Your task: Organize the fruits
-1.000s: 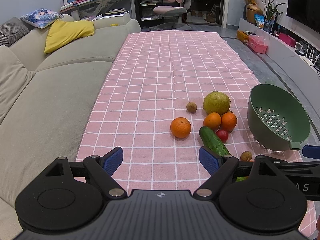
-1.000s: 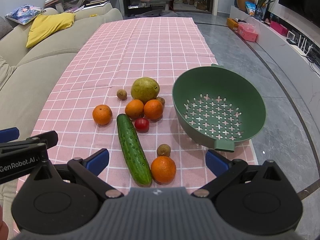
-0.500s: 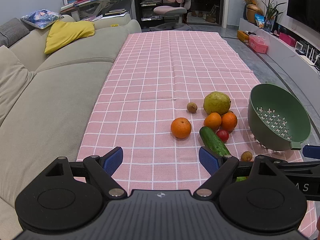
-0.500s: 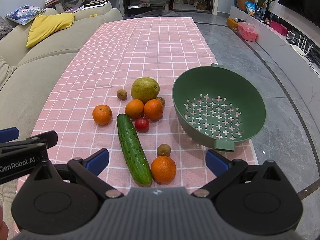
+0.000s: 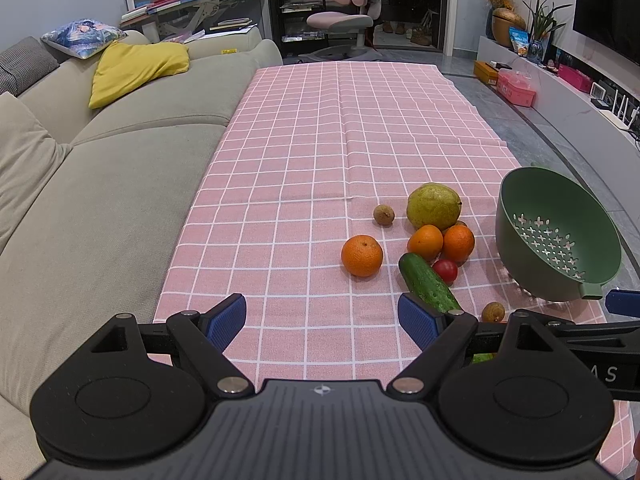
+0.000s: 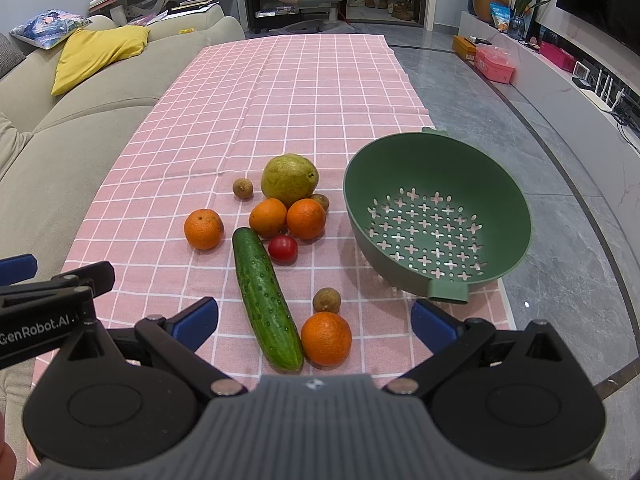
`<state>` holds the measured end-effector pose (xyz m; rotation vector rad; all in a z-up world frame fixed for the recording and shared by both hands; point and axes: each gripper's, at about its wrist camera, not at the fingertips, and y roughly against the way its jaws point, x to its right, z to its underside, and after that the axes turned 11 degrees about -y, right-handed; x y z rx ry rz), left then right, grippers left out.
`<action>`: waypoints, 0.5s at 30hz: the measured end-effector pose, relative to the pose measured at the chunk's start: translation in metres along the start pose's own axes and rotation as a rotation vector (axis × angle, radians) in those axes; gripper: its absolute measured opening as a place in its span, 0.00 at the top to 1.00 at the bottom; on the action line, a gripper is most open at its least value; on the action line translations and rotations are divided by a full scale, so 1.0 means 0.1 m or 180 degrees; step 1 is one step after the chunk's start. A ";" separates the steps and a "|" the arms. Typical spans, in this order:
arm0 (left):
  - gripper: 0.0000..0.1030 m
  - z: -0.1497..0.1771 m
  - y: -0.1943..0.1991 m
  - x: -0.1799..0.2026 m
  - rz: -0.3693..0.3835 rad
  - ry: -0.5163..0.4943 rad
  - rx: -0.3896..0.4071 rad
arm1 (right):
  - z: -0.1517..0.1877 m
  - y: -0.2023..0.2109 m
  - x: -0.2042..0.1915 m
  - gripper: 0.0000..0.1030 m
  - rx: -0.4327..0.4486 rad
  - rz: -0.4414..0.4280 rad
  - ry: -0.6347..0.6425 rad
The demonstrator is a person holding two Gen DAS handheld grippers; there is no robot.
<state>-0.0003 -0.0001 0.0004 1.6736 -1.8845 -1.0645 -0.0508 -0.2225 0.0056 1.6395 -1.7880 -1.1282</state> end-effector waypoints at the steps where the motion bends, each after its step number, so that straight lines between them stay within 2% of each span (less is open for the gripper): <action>1: 0.03 0.00 0.00 0.00 -0.0001 0.0001 0.0000 | 0.00 0.00 0.00 0.04 -0.0002 0.0001 0.0000; 15: 0.04 0.01 0.01 -0.01 0.0013 0.0011 0.0000 | 0.00 0.00 0.00 0.04 0.0002 0.0003 0.0001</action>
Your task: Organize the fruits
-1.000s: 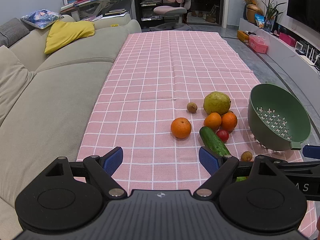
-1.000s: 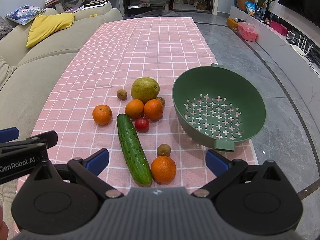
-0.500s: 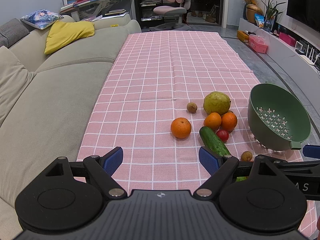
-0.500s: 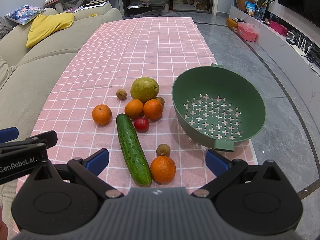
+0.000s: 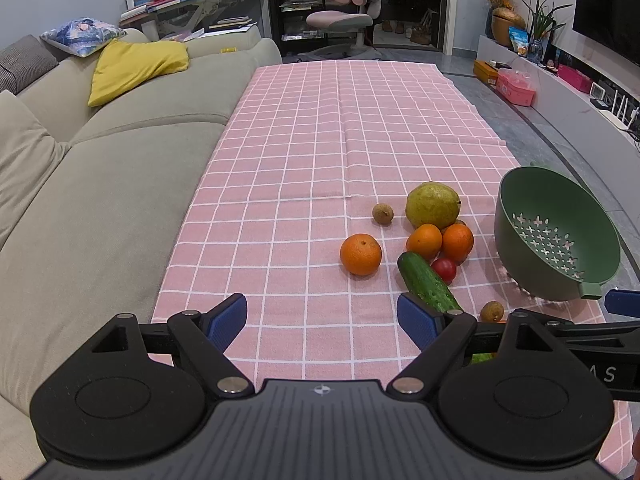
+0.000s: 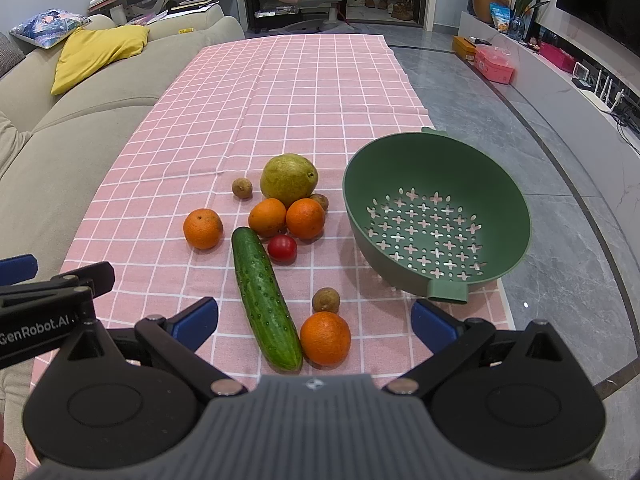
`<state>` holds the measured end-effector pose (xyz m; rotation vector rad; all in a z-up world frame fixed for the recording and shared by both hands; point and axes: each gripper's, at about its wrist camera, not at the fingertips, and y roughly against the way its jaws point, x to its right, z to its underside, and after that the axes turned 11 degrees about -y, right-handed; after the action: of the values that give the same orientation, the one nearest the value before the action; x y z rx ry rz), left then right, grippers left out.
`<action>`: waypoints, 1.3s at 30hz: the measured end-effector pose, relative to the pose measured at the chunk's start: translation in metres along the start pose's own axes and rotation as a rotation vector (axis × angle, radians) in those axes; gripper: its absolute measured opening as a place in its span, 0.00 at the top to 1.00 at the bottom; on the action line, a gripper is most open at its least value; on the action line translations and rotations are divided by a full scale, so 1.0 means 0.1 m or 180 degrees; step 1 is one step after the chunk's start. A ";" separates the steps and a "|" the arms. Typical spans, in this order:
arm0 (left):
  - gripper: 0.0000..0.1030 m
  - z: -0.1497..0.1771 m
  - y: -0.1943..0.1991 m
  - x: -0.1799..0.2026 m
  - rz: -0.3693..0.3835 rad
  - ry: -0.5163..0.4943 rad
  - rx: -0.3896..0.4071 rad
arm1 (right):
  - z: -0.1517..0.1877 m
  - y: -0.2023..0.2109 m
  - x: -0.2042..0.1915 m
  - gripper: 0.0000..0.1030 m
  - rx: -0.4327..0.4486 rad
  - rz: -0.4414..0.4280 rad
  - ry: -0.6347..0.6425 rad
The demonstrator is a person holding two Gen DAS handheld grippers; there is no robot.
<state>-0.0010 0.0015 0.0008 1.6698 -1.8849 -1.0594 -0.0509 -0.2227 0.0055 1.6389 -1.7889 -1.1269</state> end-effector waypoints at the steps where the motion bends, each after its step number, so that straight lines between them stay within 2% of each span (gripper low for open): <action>1: 0.04 0.00 0.00 0.00 -0.0002 -0.0003 0.0001 | 0.00 0.00 0.00 0.04 0.0000 0.0000 0.0001; 15: 0.04 0.01 -0.01 0.04 0.0026 -0.0003 0.0004 | -0.02 0.01 0.02 0.04 -0.0001 -0.0021 -0.0003; 21: 0.04 -0.02 0.06 0.06 0.0115 0.0018 0.0115 | -0.07 0.05 0.14 0.04 0.0008 -0.0044 -0.0011; 24: 0.04 0.00 0.04 0.09 0.0220 0.0001 0.0148 | -0.06 0.10 0.21 0.04 0.0109 -0.0118 0.0057; 26: 0.04 0.05 0.01 0.10 0.0159 -0.0019 0.0137 | -0.02 0.14 0.28 0.04 0.0245 -0.0219 0.0111; 28: 0.13 0.06 -0.03 0.08 0.0216 -0.0012 0.0073 | 0.01 0.15 0.35 0.04 0.0318 -0.0398 0.0141; 30: 0.13 0.09 -0.05 0.06 0.0290 -0.0008 0.0090 | 0.12 0.11 0.40 0.04 0.0498 -0.0458 0.0343; 31: 0.13 0.11 -0.07 0.05 0.0273 0.0005 0.0089 | 0.19 0.04 0.44 0.04 0.0500 -0.0349 0.0458; 32: 0.13 0.12 -0.09 0.04 0.0254 0.0024 0.0099 | 0.20 -0.03 0.45 0.04 0.0389 -0.0319 0.0500; 34: 0.13 0.16 -0.14 0.03 0.0267 0.0101 0.0129 | 0.22 -0.13 0.53 0.04 0.0246 -0.0495 0.0422; 35: 0.13 0.17 -0.18 0.02 0.0288 0.0158 0.0093 | 0.23 -0.17 0.55 0.07 0.0177 -0.0512 0.0400; 36: 0.13 0.19 -0.25 0.03 0.0309 0.0205 0.0023 | 0.23 -0.22 0.56 0.15 0.0099 -0.0517 0.0398; 39: 0.30 0.20 -0.41 0.07 0.0380 0.0211 -0.0176 | 0.29 -0.37 0.57 0.28 -0.0008 -0.0515 0.0453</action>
<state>0.0096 -0.0002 -0.0439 1.5227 -1.8707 -0.9875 -0.0624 -0.2681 -0.0518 1.8410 -1.5891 -1.0507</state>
